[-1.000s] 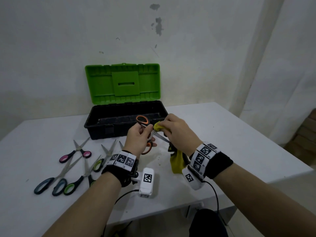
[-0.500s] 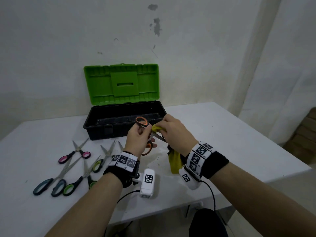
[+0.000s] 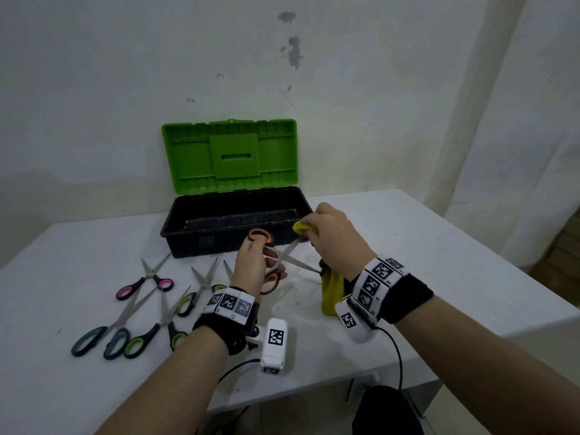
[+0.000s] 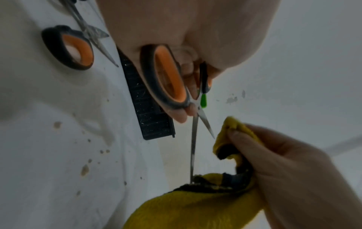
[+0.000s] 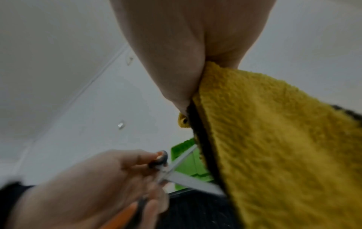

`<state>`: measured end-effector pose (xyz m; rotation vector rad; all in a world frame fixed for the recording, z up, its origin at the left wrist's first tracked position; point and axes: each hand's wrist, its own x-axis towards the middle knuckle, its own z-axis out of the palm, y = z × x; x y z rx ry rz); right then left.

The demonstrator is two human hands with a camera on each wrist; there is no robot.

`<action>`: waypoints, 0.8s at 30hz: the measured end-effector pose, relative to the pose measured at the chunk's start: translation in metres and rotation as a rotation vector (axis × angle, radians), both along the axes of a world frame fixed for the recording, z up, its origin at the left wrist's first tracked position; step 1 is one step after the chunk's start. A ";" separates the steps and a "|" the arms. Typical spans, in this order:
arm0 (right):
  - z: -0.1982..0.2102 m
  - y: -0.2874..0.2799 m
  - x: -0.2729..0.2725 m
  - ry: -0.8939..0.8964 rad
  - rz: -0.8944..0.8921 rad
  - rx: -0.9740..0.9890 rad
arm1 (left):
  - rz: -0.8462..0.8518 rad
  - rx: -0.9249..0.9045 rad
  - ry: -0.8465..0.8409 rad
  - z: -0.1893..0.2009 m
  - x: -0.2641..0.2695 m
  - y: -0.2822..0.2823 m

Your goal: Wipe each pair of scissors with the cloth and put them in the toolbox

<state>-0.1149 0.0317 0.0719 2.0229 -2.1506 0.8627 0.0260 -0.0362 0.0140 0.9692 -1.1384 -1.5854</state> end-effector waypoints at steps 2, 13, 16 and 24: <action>0.001 0.005 0.018 0.049 0.071 0.006 | 0.017 0.047 0.020 0.003 0.000 -0.001; -0.008 -0.001 0.028 0.174 0.084 0.140 | 0.042 -0.107 0.028 0.005 -0.001 0.004; -0.002 0.000 0.032 0.139 0.123 0.113 | 0.038 -0.090 0.036 0.008 -0.003 0.007; 0.000 0.002 0.028 0.173 0.142 0.143 | 0.047 -0.090 0.035 0.009 -0.003 0.006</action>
